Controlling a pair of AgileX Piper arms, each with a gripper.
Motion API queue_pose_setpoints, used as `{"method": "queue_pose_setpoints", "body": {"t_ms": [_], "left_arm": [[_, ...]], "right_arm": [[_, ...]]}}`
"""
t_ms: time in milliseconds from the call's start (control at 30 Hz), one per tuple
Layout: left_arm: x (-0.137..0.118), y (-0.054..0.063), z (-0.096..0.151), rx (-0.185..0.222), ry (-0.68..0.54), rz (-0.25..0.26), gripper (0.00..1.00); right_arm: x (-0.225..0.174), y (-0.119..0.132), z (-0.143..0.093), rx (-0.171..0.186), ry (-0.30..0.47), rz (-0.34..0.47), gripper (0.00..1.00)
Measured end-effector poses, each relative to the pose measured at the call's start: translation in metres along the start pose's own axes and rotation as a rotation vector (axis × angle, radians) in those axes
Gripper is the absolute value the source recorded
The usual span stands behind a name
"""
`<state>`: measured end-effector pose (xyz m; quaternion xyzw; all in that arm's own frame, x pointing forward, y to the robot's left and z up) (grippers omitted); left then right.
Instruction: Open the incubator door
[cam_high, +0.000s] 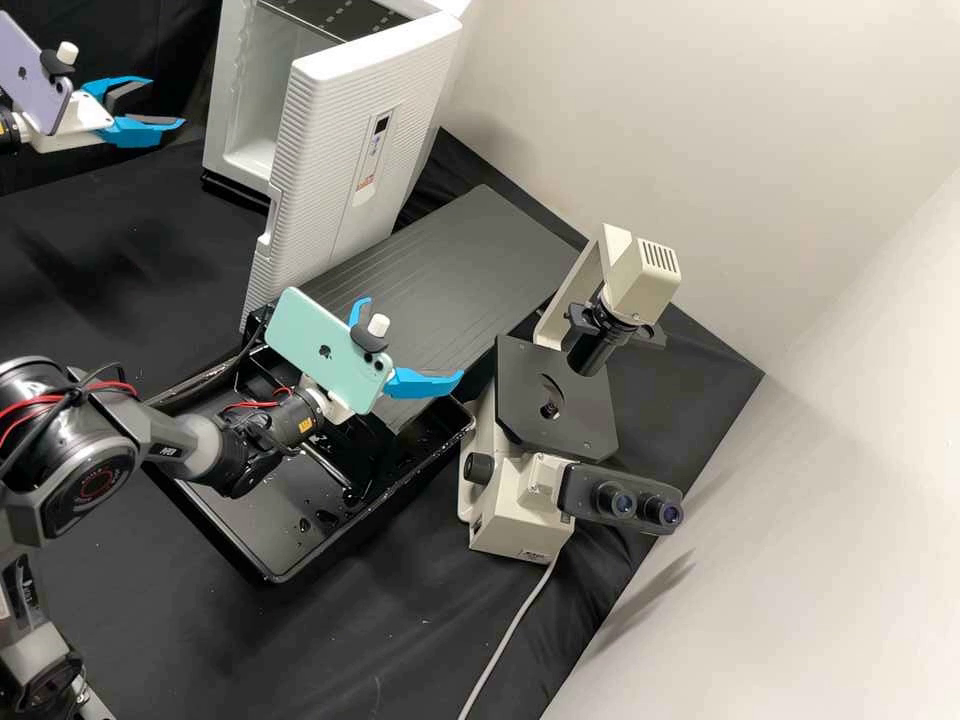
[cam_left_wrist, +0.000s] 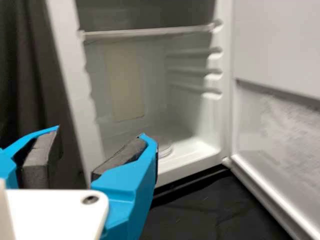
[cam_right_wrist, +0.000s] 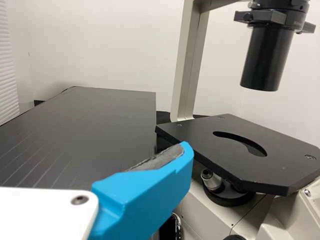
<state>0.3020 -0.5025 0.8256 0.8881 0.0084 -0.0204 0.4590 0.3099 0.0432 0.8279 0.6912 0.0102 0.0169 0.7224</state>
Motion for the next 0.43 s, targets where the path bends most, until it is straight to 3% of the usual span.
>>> {"method": "queue_pose_setpoints", "body": {"t_ms": [233, 433], "left_arm": [[-0.012, -0.012, -0.013, -0.052, 0.092, 0.076, 1.0], [-0.013, -0.02, -0.022, -0.107, 0.178, 0.068, 1.0]], "right_arm": [[0.0, 0.0, 0.0, 0.0, 0.0, 0.0, 1.0], [0.0, 0.0, 0.0, 0.0, 0.0, 0.0, 1.0]]}}
